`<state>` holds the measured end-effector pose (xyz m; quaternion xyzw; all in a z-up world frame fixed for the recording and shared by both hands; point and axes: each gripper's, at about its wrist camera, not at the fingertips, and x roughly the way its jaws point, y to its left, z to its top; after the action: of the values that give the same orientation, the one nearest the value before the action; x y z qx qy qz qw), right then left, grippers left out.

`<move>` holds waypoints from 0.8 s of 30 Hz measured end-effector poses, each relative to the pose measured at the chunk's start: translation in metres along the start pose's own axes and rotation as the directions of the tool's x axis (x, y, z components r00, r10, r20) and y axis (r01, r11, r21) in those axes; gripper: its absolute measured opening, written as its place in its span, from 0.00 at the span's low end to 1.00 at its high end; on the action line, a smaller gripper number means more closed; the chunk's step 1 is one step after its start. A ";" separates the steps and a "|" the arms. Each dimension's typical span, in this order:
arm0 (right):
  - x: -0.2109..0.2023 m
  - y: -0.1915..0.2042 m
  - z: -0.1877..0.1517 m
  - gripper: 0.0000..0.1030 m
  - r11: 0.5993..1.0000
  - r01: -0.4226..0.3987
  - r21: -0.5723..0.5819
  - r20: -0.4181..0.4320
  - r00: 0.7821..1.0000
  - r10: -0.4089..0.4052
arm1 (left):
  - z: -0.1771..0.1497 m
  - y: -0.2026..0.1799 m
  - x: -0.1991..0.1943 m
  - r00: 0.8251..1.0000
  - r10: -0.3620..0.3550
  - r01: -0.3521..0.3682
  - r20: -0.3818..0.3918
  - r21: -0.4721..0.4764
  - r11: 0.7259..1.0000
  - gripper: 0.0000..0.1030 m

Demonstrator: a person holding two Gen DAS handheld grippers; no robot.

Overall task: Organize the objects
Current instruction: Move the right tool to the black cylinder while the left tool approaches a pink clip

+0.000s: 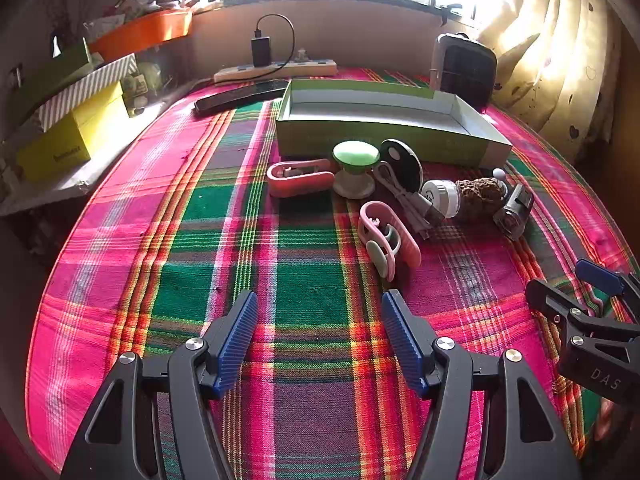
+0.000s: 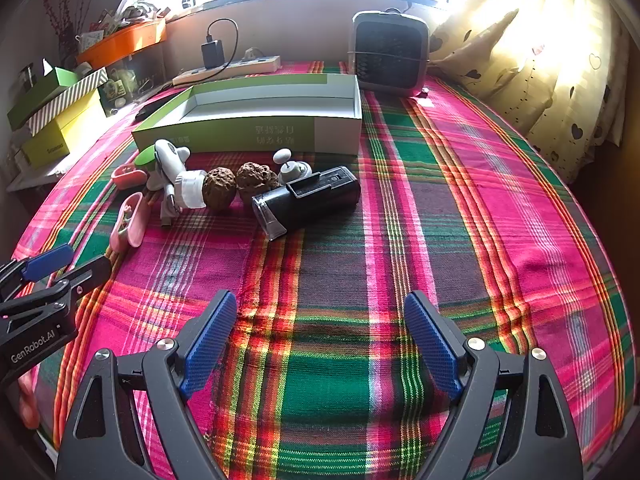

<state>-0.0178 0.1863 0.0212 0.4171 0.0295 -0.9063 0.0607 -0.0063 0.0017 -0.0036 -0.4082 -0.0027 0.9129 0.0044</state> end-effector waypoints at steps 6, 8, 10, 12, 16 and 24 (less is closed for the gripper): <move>0.000 0.000 0.000 0.83 1.000 0.000 0.000 0.000 1.000 0.000 | 0.000 0.000 0.000 1.000 -0.001 0.001 -0.002 -0.001 1.000 0.61; 0.001 0.000 0.000 0.83 1.000 0.000 0.000 0.000 1.000 0.000 | 0.000 0.000 0.000 1.000 -0.001 0.001 -0.001 -0.001 1.000 0.61; 0.001 0.000 0.000 0.83 1.000 0.000 0.000 0.000 1.000 0.000 | 0.000 0.000 0.000 1.000 -0.001 0.001 -0.003 -0.001 1.000 0.61; 0.001 0.001 0.000 0.83 1.000 -0.001 0.000 0.000 1.000 0.001 | 0.001 0.000 0.000 1.000 -0.002 0.002 -0.004 0.000 1.000 0.61; 0.001 0.000 0.003 0.83 1.000 -0.006 -0.001 -0.005 1.000 0.006 | 0.002 0.000 0.001 1.000 -0.017 0.017 -0.014 0.005 1.000 0.61; 0.004 0.003 0.004 0.83 1.000 -0.013 -0.015 -0.012 1.000 0.012 | 0.012 0.006 0.002 0.991 -0.128 0.126 -0.029 -0.048 0.991 0.61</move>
<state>-0.0232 0.1829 0.0213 0.4223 0.0341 -0.9031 0.0694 -0.0168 -0.0044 0.0025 -0.4216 -0.0497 0.9039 0.0530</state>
